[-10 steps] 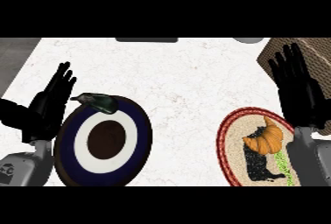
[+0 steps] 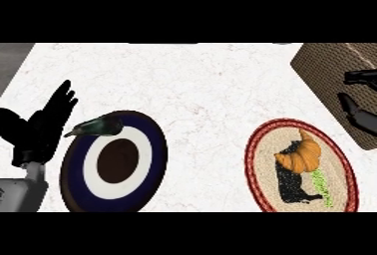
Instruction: Pick the croissant from the placemat and place it in the basket
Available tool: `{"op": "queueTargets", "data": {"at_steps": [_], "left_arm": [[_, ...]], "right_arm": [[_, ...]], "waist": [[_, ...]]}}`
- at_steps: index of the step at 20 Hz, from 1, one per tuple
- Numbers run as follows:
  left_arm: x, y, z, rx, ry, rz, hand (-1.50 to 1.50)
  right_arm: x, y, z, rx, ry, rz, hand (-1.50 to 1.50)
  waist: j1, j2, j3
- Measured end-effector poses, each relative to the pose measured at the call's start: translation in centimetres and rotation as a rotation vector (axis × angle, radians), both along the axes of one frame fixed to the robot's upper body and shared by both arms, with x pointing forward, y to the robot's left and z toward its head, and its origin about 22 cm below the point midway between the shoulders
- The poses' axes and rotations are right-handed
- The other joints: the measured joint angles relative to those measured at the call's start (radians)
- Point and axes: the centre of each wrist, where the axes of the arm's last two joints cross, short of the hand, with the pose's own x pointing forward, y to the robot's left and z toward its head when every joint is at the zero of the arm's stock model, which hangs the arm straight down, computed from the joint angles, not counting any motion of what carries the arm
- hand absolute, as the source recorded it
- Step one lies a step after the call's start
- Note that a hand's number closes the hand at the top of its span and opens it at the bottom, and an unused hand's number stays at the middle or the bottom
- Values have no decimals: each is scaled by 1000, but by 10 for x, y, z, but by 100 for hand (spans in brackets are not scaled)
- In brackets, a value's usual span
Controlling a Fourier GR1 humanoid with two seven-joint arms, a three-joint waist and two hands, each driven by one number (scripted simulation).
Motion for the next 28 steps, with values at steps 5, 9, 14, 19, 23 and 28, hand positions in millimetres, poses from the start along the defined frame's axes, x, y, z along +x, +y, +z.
{"op": "queueTargets", "data": {"at_steps": [5,9,14,19,23,28], "left_arm": [[4,8,-6,2,48,-18,0],[7,17,-12,3,62,-21,0],[8,22,-15,10,77,-5,0],[4,22,-20,12,85,2,0],[5,21,-20,12,87,3,0],[6,21,-25,9,82,8,0]], "right_arm": [[10,57,-31,-201,-76,-58,-150],[23,102,-18,-249,-44,-136,-150],[30,113,24,-370,158,-199,-150],[36,88,65,-652,363,-385,-150],[37,80,113,-759,509,-506,-150],[28,73,154,-783,648,-419,-150]], "waist": [[9,-2,-1],[2,-7,-2],[-14,-17,-4],[-23,-24,-8],[-22,-22,-6],[-28,-20,-4]]}}
